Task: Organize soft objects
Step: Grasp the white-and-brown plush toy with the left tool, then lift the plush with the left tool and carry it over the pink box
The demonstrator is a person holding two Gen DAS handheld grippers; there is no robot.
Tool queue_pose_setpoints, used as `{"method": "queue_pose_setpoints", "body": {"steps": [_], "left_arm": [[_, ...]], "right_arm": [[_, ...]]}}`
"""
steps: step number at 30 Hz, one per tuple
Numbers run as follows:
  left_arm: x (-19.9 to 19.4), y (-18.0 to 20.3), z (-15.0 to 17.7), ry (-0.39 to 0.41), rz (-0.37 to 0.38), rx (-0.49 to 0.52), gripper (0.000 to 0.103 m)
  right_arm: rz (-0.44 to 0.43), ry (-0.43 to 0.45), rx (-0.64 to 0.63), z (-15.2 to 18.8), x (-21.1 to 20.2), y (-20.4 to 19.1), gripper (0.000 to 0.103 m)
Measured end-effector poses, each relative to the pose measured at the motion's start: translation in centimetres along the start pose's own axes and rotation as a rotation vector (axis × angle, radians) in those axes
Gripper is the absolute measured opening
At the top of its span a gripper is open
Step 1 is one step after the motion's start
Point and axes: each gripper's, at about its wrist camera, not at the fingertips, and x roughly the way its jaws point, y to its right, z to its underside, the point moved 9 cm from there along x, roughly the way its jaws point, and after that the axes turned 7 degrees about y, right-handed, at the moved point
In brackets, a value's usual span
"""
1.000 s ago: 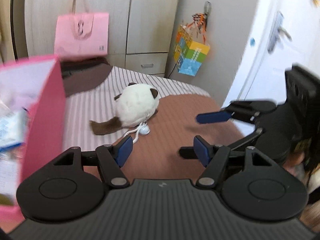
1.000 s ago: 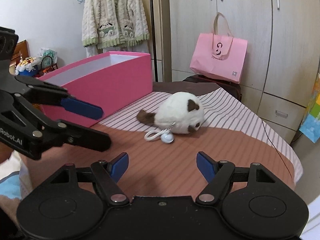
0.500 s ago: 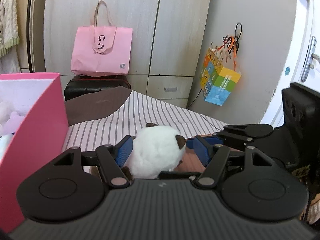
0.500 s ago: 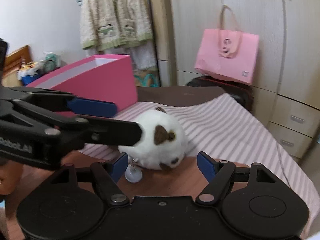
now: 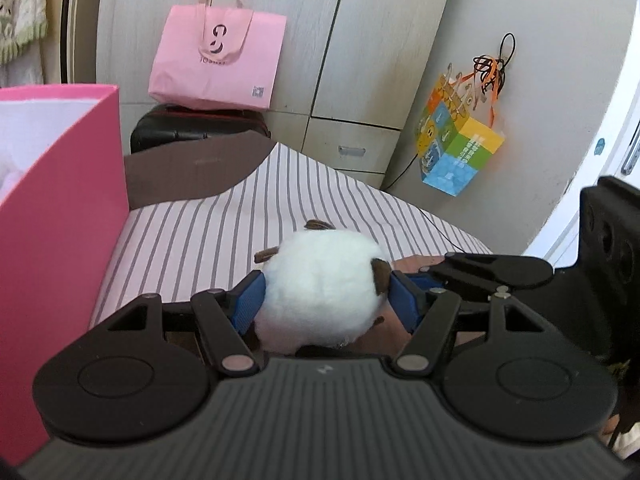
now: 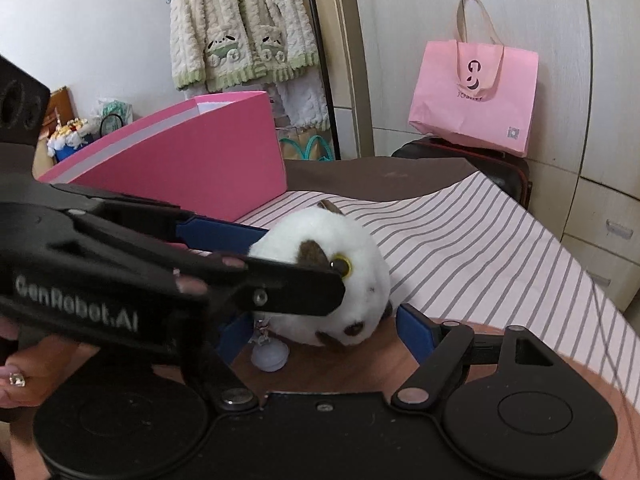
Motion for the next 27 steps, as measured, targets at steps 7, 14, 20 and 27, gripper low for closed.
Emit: {"method": "queue_pose_setpoints", "body": {"steps": [7,14,20,27], "left_arm": [[-0.1,-0.2,0.8,-0.032,0.007,0.020,0.067],[-1.9,0.7,1.4,-0.052,0.029,0.047,0.060],[-4.3,1.3,2.2,-0.086,0.066,0.030,0.060],[-8.3,2.6,2.9,-0.050,0.115,0.060,0.059]], "right_arm": [[0.053,0.040,-0.031,-0.2,-1.2,-1.4,0.066],[0.093,0.045,-0.008,0.3,-2.4,-2.6,0.063],[0.119,0.007,0.011,0.8,-4.4,-4.5,0.063],[0.168,0.009,-0.011,1.1,-7.6,-7.6,0.063]]}}
